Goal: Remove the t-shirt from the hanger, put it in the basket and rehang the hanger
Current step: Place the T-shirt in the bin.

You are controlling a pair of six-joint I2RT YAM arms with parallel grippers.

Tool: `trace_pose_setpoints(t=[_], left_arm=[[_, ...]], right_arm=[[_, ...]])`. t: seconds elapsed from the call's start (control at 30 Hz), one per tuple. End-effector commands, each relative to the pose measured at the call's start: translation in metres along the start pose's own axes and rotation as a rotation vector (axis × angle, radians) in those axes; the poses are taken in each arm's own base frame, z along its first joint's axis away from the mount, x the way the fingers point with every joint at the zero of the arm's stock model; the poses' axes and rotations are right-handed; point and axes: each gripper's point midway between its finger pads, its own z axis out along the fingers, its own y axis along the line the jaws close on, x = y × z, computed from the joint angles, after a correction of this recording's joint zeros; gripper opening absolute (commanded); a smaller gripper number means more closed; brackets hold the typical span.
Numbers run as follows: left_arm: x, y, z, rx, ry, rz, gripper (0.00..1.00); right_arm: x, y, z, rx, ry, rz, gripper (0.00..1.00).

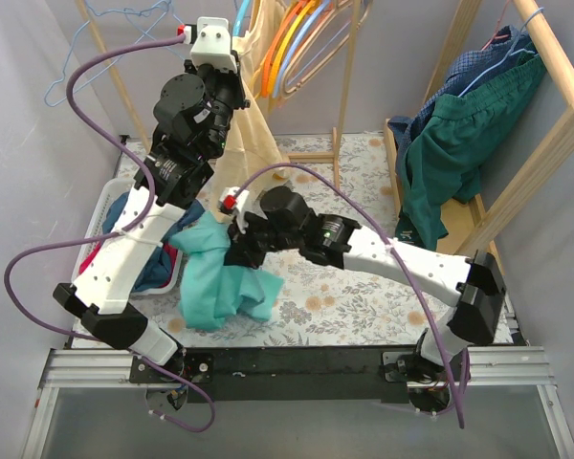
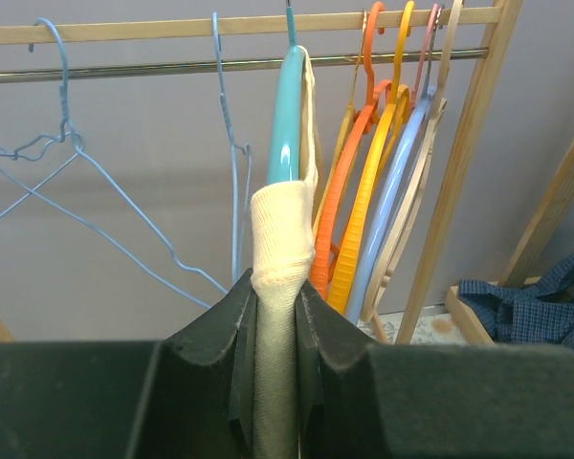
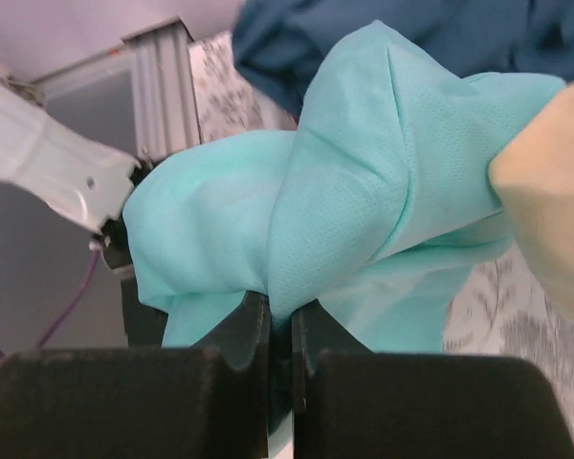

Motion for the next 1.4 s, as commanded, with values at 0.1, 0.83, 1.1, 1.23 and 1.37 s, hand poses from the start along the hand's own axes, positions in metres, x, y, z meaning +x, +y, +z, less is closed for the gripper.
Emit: trace_pose_setpoints(t=[0.1, 0.83, 1.1, 1.23, 1.37], left_arm=[[-0.080, 0.009, -0.031, 0.069, -0.195, -0.129, 0.00], [-0.080, 0.016, -0.071, 0.148, -0.136, -0.113, 0.00], [-0.071, 0.011, -0.065, 0.157, -0.117, -0.101, 0.00], [-0.067, 0.011, -0.063, 0.149, -0.119, -0.097, 0.00], [-0.062, 0.012, -0.064, 0.143, -0.112, -0.088, 0.00]], right_arm=[[-0.060, 0.020, 0.062, -0.199, -0.078, -0.141, 0.01], [-0.270, -0.015, 0.054, -0.205, -0.866, -0.206, 0.01], [-0.267, -0.034, 0.078, -0.252, -0.945, -0.165, 0.01], [-0.223, -0.040, 0.117, -0.318, -0.824, -0.112, 0.01], [-0.145, -0.058, 0.175, -0.343, -0.583, -0.053, 0.01]])
